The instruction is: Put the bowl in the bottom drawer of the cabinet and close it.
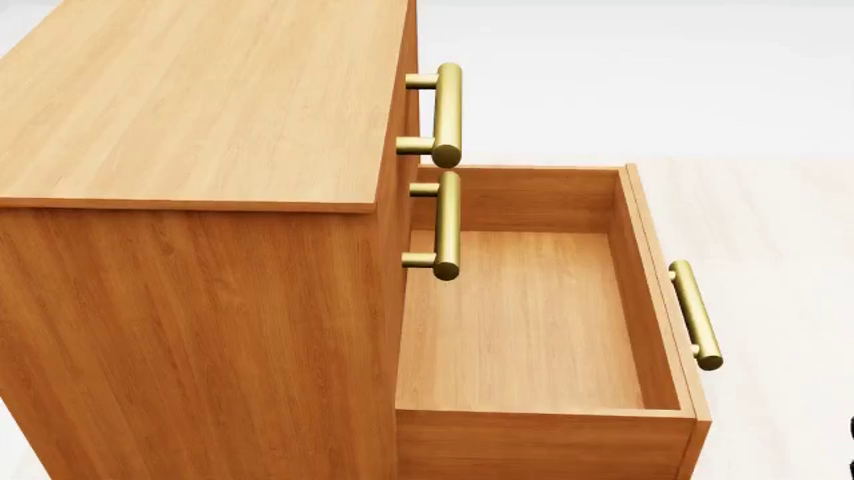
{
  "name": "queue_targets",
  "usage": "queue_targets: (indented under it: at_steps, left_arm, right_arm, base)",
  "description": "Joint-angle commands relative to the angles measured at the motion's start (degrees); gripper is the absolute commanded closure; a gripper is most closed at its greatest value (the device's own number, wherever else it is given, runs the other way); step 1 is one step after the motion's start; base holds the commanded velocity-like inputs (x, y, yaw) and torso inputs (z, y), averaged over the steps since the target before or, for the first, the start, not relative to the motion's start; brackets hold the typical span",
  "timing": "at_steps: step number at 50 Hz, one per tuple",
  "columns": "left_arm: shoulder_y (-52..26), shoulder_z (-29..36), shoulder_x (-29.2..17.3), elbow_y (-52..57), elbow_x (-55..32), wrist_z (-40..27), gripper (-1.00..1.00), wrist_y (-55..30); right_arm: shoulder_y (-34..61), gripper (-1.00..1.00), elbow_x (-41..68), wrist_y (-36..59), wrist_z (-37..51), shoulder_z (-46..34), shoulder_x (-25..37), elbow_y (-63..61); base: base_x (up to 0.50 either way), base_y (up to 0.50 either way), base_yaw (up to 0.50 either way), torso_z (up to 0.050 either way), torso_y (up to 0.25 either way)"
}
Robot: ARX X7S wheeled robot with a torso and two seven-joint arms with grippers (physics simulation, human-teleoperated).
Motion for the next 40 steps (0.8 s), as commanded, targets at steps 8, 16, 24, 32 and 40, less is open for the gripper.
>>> queue_targets:
  at_steps: [8,16,24,32,40]
  left_arm:
    - [-0.1,0.2,-0.2,0.1,-0.1,-0.3,-1.00,-0.1]
    - [0.2,0.2,-0.4,1.0,0.1,-0.7,-1.00,-0.6]
    - [0.0,0.4,-0.3,0.4,0.4,-0.7,-1.00,-0.1]
    - [0.6,0.6,-0.3,0.5,0.9,-1.0,-1.00,0.4]
    - [1.0,0.7,-0.5,0.4,1.1,-1.2,-1.00,0.9]
  right_arm:
    - [12.0,1.00,-1.5,-1.6,-3.5,-7.4,0.3,8.3]
    - [16.1,1.00,-1.7,-3.2,-5.5,-9.3,-0.2,14.3]
    - [20.3,1.00,-1.8,-4.9,-7.9,-11.6,-1.0,20.3]
    - [23.9,1.00,-2.2,-5.3,-9.7,-13.9,-1.7,24.5]
    - [25.0,1.00,-1.6,-4.5,-10.2,-13.8,-2.3,25.9]
  base:
    - [0.00,0.00,0.00,0.000,0.000]
    - [0.00,0.00,0.00,0.000,0.000]
    - [0.00,0.00,0.00,0.000,0.000]
    - [0.00,0.00,0.00,0.000,0.000]
    - [0.00,0.00,0.00,0.000,0.000]
